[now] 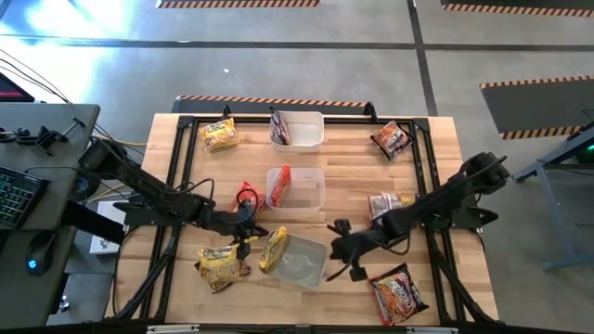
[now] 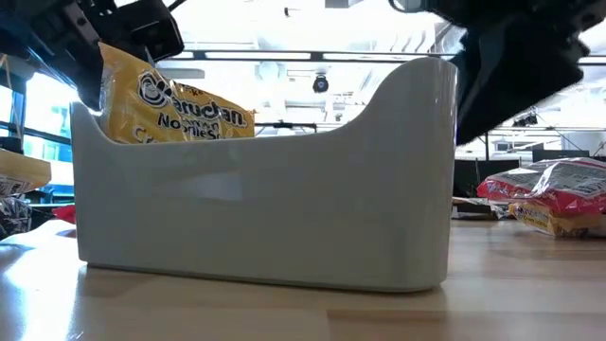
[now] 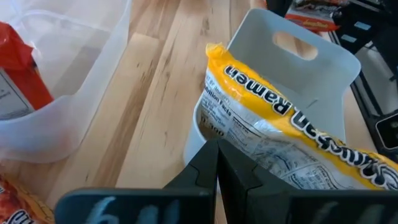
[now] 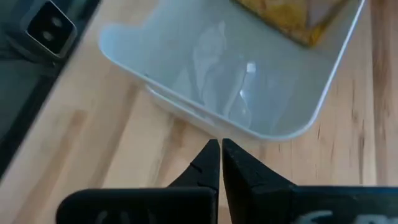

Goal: Sort Maruchan noodles
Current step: Put the yellow noodle pack into the gray bin

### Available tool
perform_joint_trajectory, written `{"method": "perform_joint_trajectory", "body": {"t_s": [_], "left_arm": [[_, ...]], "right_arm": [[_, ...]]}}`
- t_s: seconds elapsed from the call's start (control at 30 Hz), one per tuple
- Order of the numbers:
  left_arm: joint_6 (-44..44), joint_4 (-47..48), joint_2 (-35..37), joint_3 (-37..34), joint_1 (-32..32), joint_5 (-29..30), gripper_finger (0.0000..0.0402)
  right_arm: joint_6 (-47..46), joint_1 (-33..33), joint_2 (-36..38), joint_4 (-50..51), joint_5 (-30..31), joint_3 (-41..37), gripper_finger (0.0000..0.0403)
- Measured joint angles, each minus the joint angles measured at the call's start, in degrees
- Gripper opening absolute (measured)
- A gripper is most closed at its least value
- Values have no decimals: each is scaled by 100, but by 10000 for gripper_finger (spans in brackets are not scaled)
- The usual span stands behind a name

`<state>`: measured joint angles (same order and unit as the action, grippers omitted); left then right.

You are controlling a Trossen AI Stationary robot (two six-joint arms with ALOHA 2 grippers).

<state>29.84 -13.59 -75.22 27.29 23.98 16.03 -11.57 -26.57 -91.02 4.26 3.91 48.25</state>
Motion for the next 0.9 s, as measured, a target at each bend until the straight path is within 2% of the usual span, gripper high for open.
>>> {"method": "perform_joint_trajectory", "body": {"t_s": [0.23,0.47,0.67,0.77,0.9], "left_arm": [[75,-9,-22,0,18,-33,0],[177,-8,-22,0,165,-24,0],[420,-50,-22,0,394,274,0],[457,-135,-21,0,499,317,0],[454,-209,173,1,577,375,0]], "right_arm": [[146,151,-30,-35,419,-2,0],[349,311,9,68,451,-2,0],[356,383,480,618,480,-2,0],[-18,379,913,1246,729,-2,0],[-1513,252,1405,2655,1370,48,0]]}}
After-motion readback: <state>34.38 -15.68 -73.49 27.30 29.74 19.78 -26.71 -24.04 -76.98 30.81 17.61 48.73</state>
